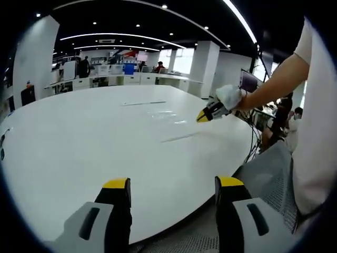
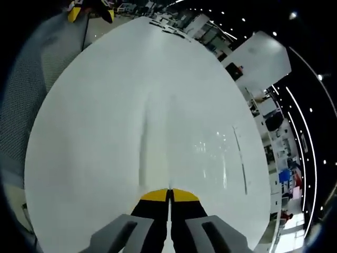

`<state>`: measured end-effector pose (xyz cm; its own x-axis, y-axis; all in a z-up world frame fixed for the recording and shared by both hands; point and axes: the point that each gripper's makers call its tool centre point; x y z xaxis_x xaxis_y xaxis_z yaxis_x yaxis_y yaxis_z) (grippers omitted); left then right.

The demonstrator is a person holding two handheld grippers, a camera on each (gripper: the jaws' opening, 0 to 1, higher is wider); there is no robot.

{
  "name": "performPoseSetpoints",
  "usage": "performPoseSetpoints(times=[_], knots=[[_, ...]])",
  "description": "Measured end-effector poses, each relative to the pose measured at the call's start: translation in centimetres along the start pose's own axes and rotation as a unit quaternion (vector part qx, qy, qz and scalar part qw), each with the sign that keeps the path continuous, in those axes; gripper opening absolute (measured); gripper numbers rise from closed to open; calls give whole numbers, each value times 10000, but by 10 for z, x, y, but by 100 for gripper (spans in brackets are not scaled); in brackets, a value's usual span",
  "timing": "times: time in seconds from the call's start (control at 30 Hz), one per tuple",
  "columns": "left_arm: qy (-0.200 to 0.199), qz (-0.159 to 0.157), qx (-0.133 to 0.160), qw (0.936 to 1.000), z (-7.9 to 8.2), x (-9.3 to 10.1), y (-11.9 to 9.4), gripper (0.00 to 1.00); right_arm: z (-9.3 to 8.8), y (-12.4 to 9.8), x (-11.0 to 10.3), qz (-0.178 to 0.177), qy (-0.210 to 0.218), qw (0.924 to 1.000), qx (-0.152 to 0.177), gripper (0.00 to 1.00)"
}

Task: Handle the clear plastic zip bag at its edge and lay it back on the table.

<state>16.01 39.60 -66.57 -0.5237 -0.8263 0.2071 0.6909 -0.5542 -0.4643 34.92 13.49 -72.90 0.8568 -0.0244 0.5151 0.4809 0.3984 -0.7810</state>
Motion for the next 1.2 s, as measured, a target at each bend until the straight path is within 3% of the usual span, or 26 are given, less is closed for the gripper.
performPoseSetpoints(times=[0.53, 1.2], knots=[[157, -133, -84, 9998, -2, 9, 0, 63, 16, -32, 9, -39, -3, 9999, 152, 0], [307, -287, -205, 9989, -9, 13, 1, 63, 66, -74, 11, 17, -269, 9984, 492, 0]])
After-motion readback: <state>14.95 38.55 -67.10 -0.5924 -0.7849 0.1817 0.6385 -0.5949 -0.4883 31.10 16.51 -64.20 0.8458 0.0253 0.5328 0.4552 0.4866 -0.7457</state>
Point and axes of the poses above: the point that each gripper's makers call its tool centre point, and the gripper's own axes: y roughly forward along the fingers, x roughly to its right, z roughly out of its top, and after that the axes turned 1 degree about -z, right-handed
